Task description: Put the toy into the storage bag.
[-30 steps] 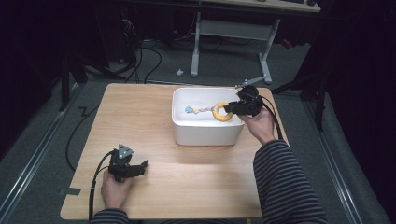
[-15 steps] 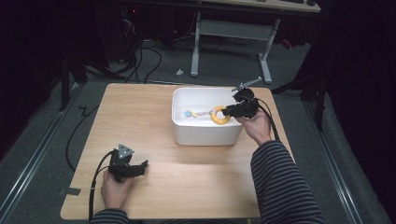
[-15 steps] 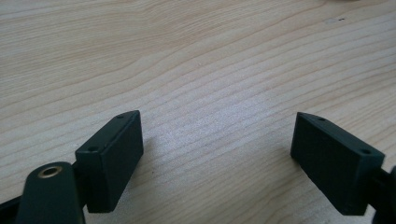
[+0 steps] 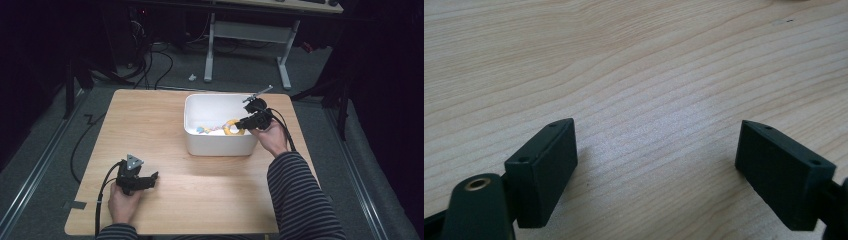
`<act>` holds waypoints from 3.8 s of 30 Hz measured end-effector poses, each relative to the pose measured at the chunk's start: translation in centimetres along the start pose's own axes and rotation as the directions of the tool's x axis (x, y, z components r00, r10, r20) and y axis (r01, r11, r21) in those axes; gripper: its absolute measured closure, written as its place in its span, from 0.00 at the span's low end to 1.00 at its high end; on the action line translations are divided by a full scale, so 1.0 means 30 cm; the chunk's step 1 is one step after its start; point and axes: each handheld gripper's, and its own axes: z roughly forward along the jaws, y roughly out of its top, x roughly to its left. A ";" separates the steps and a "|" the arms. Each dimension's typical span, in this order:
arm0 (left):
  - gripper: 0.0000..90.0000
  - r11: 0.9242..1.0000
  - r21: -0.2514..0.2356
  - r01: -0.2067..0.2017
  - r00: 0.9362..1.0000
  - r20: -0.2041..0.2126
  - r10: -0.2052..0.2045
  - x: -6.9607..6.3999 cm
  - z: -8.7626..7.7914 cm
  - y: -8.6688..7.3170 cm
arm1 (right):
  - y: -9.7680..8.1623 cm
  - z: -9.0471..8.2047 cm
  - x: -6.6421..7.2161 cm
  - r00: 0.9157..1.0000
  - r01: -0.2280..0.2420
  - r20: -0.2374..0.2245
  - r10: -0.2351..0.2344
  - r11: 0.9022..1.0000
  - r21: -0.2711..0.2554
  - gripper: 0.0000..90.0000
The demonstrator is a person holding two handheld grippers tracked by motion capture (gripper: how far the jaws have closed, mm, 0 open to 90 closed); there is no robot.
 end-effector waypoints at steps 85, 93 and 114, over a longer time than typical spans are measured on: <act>0.17 1.000 0.002 -0.004 1.000 0.005 0.004 -0.002 0.000 -0.001 | -0.425 -0.460 -0.001 0.990 -0.086 0.069 0.120 0.924 -0.372 0.61; 0.17 1.000 0.003 -0.011 1.000 0.009 0.011 -0.003 0.000 -0.001 | -0.487 -0.479 0.010 0.990 -0.090 0.063 0.125 0.912 -0.400 0.60; 0.17 1.000 0.003 -0.010 1.000 0.010 0.010 -0.003 0.000 -0.001 | -0.625 -0.471 0.034 0.983 -0.144 0.041 0.182 0.882 -0.449 0.59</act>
